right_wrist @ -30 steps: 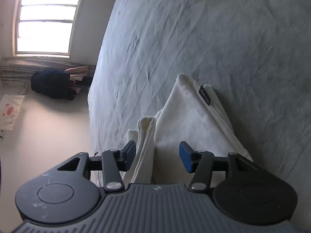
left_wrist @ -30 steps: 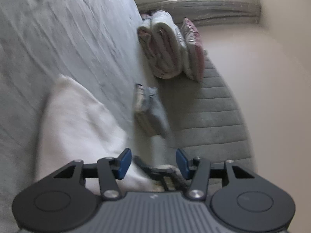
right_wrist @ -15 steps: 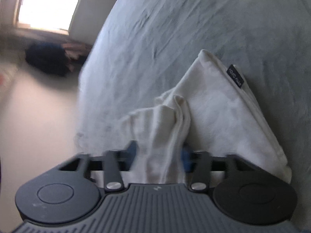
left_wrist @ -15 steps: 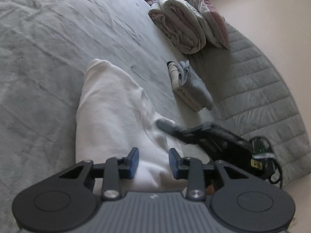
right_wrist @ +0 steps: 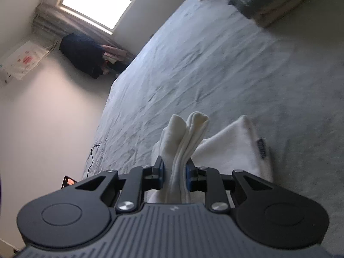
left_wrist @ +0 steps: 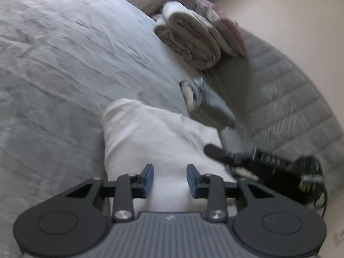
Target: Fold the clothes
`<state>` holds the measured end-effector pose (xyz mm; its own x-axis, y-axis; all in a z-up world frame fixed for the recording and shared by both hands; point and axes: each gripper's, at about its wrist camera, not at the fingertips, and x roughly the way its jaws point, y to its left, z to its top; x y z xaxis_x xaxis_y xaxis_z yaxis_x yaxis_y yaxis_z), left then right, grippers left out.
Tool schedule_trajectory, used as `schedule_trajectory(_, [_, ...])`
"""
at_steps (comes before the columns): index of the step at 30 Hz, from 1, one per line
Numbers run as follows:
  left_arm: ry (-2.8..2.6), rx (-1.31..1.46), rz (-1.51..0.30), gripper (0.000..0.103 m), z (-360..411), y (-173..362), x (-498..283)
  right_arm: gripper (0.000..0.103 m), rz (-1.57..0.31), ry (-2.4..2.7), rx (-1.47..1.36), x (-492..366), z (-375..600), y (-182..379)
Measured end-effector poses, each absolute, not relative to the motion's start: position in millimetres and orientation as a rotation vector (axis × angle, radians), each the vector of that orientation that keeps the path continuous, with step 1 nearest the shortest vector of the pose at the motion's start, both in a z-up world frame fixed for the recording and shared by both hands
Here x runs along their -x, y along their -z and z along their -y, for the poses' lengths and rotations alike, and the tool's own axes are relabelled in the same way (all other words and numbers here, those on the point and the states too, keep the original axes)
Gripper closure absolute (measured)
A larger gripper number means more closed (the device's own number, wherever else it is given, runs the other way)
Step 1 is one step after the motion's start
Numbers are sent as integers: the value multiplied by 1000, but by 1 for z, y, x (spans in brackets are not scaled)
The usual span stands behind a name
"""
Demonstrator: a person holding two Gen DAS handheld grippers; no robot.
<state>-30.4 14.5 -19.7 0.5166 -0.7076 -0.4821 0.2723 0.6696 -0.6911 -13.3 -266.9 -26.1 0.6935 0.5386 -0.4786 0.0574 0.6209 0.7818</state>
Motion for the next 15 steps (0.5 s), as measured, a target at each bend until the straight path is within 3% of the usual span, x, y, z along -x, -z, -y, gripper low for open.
schedule_trajectory(8, [685, 441, -828, 69, 24, 21, 39, 80, -816, -257, -892, 19, 294, 43])
schedule_trajectory(15, [698, 321, -809, 68, 50, 31, 44, 70, -805, -191, -773, 38, 298, 37])
